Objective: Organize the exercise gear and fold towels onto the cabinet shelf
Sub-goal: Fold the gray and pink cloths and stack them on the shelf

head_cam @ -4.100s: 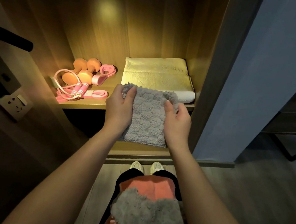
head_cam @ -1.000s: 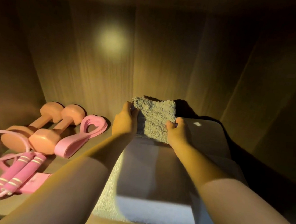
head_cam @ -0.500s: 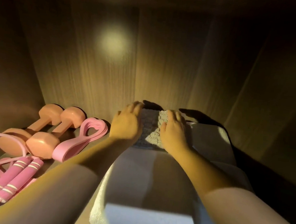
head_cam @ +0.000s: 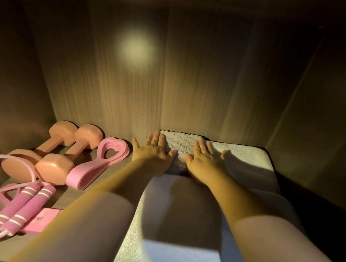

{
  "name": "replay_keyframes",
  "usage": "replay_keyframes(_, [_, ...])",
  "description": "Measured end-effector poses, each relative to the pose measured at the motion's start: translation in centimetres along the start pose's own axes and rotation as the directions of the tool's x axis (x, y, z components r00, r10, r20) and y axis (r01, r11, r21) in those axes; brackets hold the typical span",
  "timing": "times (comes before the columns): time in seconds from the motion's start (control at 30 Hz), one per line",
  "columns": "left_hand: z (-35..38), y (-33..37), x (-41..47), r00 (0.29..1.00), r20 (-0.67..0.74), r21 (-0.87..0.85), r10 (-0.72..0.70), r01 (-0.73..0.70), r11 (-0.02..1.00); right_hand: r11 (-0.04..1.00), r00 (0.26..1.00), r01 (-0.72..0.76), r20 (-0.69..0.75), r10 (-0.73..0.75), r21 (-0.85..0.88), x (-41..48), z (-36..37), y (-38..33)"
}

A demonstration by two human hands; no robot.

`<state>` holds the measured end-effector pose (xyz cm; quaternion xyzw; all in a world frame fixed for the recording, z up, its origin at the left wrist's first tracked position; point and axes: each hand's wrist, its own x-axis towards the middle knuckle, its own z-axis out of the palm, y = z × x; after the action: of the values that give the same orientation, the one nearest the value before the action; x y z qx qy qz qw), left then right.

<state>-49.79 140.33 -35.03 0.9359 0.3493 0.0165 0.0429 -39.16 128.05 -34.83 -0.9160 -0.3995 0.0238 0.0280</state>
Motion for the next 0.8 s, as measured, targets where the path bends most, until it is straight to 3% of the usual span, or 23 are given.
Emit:
replay_keyframes(0.1, [-1.1, 0.0, -1.2, 0.995, -0.045, 0.005, -0.085, 0.085, 0.996, 0.987, 0.989, -0.143, -0.019, 0.145, 0.073, -1.2, -1.1, 0.6])
replay_keyframes(0.27, [-3.1, -0.2, -5.3, 0.995, -0.096, 0.093, 0.003, 0.006, 0.996, 0.996, 0.988, -0.078, -0.136, 0.070, -0.051, -5.7, -3.4, 1.5])
replay_keyframes(0.4, [-5.1, 0.3, -10.8, 0.997, -0.077, 0.093, 0.027, -0.020, 0.995, 0.995, 0.993, -0.043, -0.109, 0.032, -0.095, -11.2, -5.5, 1.2])
replay_keyframes(0.5, [-6.1, 1.1, -15.8, 1.000, -0.012, 0.162, 0.022, -0.020, 0.987, 0.993, 0.999, -0.047, -0.009, 0.046, -0.104, -15.9, -6.8, 0.9])
replay_keyframes(0.6, [-6.2, 1.5, -21.1, 1.000, 0.000, 0.027, 0.000, 0.000, 1.000, 0.998, 0.997, -0.042, 0.068, 0.046, -0.054, -21.0, -7.5, 0.8])
replay_keyframes(0.8, [-4.3, 1.3, -36.1, 1.000, -0.026, -0.312, -0.002, -0.006, 0.950, 0.988, 0.992, 0.116, 0.037, -0.121, 0.105, -36.2, -5.3, 0.0])
